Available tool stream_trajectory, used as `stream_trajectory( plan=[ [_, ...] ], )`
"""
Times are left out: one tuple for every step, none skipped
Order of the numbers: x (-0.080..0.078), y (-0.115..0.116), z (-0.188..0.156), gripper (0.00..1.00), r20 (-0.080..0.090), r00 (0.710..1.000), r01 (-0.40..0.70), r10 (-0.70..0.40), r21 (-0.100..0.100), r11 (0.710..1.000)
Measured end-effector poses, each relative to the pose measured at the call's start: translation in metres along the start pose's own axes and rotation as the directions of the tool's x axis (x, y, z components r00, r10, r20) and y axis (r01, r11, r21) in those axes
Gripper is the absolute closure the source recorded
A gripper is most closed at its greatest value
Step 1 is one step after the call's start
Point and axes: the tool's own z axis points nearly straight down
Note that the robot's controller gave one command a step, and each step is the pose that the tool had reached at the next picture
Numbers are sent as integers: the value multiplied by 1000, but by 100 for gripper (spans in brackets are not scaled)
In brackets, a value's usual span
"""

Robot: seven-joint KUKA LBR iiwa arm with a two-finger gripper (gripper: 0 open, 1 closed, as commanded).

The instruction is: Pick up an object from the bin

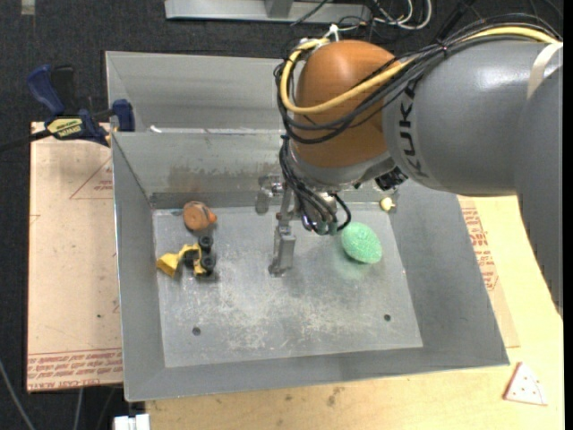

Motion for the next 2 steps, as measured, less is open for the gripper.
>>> stream_trajectory(
  plan=[
    [-2, -1, -5, 0, 8, 1000, -2, 2, -1, 1000],
    [-13, 21, 23, 0, 16, 998, 55, -55, 0, 998]
  ],
)
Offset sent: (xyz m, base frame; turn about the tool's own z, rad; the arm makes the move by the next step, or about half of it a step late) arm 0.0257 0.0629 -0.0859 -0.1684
